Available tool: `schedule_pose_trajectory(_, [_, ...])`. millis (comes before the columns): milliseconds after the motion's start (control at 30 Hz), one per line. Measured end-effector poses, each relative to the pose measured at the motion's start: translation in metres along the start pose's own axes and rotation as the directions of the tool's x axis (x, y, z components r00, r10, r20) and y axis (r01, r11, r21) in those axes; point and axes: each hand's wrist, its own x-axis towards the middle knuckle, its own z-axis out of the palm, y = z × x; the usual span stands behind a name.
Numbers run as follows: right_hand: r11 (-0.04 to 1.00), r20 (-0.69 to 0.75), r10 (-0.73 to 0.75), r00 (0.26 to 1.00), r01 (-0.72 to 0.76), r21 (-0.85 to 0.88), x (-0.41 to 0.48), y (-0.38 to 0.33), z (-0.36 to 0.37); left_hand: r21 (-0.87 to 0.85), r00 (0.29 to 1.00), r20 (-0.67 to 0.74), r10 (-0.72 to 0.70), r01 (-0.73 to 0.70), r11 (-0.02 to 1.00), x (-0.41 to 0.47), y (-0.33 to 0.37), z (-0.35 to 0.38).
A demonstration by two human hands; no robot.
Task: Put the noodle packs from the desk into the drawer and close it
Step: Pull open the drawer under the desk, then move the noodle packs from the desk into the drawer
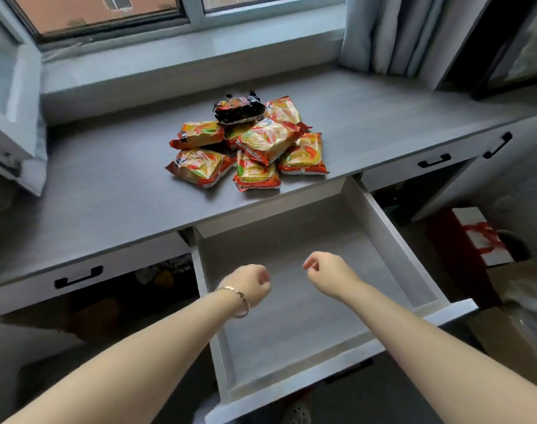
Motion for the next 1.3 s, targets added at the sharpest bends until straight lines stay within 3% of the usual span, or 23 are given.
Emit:
schedule_pose_trajectory(167, [0.998, -0.086, -0.066, 0.994, 0.066, -0.001, 0.038, -0.060, -0.026, -0.016, 0.940, -0.340, -0.009, 0.004, 1.000, 0.045, -0.016, -0.102])
schedule_pose_trajectory(300, [0.994, -0.209, -0.106, 0.972, 0.098, -0.047, 0.090, -0.110, -0.026, 0.093, 0.889, -0.455, 0.052, -0.011, 0.996, 0.101, -0.042, -0.163])
schedule_pose_trajectory(367, [0.998, -0.309, -0.052, 0.950, 0.039, -0.050, 0.132, -0.140, -0.018, 0.197, 0.899, -0.430, 0.086, 0.001, 0.980, 0.144, -0.062, -0.190])
schedule_pose_trajectory(467, [0.996, -0.362, 0.074, 0.929, -0.089, -0.024, 0.158, -0.161, -0.006, 0.251, 0.930, -0.367, -0.009, 0.108, 0.962, 0.175, -0.079, -0.195])
schedule_pose_trajectory(567, [0.957, -0.338, 0.286, 0.897, -0.283, 0.059, 0.194, -0.188, 0.007, 0.195, 0.960, -0.236, -0.150, 0.198, 0.961, 0.210, -0.100, -0.199])
schedule_pose_trajectory(667, [0.911, -0.279, 0.402, 0.872, -0.412, 0.023, 0.216, -0.199, 0.014, 0.193, 0.975, -0.160, -0.154, 0.184, 0.964, 0.223, -0.109, -0.198])
schedule_pose_trajectory(800, [0.894, -0.295, 0.416, 0.860, -0.446, -0.038, 0.224, -0.199, 0.012, 0.227, 0.978, -0.138, -0.155, 0.183, 0.956, 0.227, -0.112, -0.192])
schedule_pose_trajectory(1000, [0.929, -0.198, 0.343, 0.918, -0.362, -0.068, 0.193, -0.184, -0.003, 0.283, 0.982, -0.085, -0.167, 0.184, 0.941, 0.218, -0.106, -0.198])
schedule_pose_trajectory(1067, [0.942, -0.149, 0.335, 0.930, -0.335, 0.024, 0.170, -0.170, -0.006, 0.227, 0.988, -0.006, -0.154, 0.151, 0.962, 0.205, -0.103, -0.199])
schedule_pose_trajectory(1167, [0.890, -0.023, 0.300, 0.954, -0.272, 0.365, 0.121, -0.134, -0.010, 0.024, 0.987, 0.140, -0.074, 0.072, 0.997, 0.168, -0.087, -0.189])
schedule_pose_trajectory(1233, [0.796, 0.042, 0.235, 0.971, -0.218, 0.565, 0.089, -0.107, -0.004, -0.101, 0.979, 0.199, 0.053, -0.034, 0.994, 0.137, -0.077, -0.172])
schedule_pose_trajectory(1300, [0.744, 0.060, 0.284, 0.957, -0.260, 0.615, 0.064, -0.079, 0.021, -0.128, 0.959, 0.201, 0.199, -0.175, 0.976, 0.111, -0.067, -0.146])
